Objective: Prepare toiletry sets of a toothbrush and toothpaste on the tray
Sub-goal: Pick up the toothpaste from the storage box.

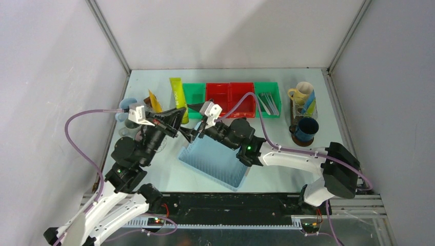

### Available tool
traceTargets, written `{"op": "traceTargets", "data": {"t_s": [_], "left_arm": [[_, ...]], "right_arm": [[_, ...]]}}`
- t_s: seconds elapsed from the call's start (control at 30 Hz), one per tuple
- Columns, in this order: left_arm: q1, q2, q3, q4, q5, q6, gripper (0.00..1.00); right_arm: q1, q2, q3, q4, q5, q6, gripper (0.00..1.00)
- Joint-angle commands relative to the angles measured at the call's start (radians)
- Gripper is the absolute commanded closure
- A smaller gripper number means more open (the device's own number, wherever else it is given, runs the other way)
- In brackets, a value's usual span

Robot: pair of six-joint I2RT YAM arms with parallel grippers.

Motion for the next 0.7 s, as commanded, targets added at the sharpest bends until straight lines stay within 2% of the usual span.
{"op": "traceTargets", "data": {"t_s": [0.0,0.2,0.27,0.37,0.4,0.43,0.47,0.53,0.6,0.63,0.67], "left_arm": [[-0.027,-0.003,-0.004,0.066,-0.029,0.007,1.0],[-0.042,0.001,-0.018,0.08,-0.027,0.015,0.98],[-0.044,-0.002,-0.023,0.077,-0.031,0.022,0.97],[-0.045,-0.006,-0.025,0.066,-0.036,0.025,0.93],[-0.044,-0.007,-0.018,0.053,-0.038,0.023,0.89],[-0.044,-0.006,-0.012,0.025,-0.039,0.021,0.86],[-0.045,-0.004,0.003,0.007,-0.036,0.018,0.78],[-0.044,-0.005,0.03,-0.05,-0.036,0.004,0.7],[-0.044,-0.005,0.065,-0.126,-0.038,-0.014,0.57],[-0.044,-0.003,0.079,-0.183,-0.045,-0.026,0.47],[-0.045,-0.003,0.11,-0.212,-0.051,-0.036,0.43]], "right_arm": [[0.003,0.017,0.052,0.076,-0.003,-0.002,0.19],[0.001,0.026,0.053,0.074,0.05,-0.001,0.45],[0.0,0.022,0.052,0.059,0.06,-0.004,0.6],[-0.001,0.009,0.037,0.048,0.073,-0.019,0.78],[-0.002,0.003,0.026,0.048,0.079,-0.028,0.87],[-0.002,0.0,0.019,0.044,0.081,-0.041,0.91],[-0.004,-0.008,0.009,0.041,0.086,-0.048,0.99],[-0.004,-0.019,-0.007,0.03,0.087,-0.075,1.0],[-0.005,-0.033,-0.024,0.019,0.082,-0.114,1.0],[-0.004,-0.037,-0.03,0.017,0.08,-0.141,1.0],[-0.004,-0.049,-0.043,0.014,0.079,-0.152,1.0]]}}
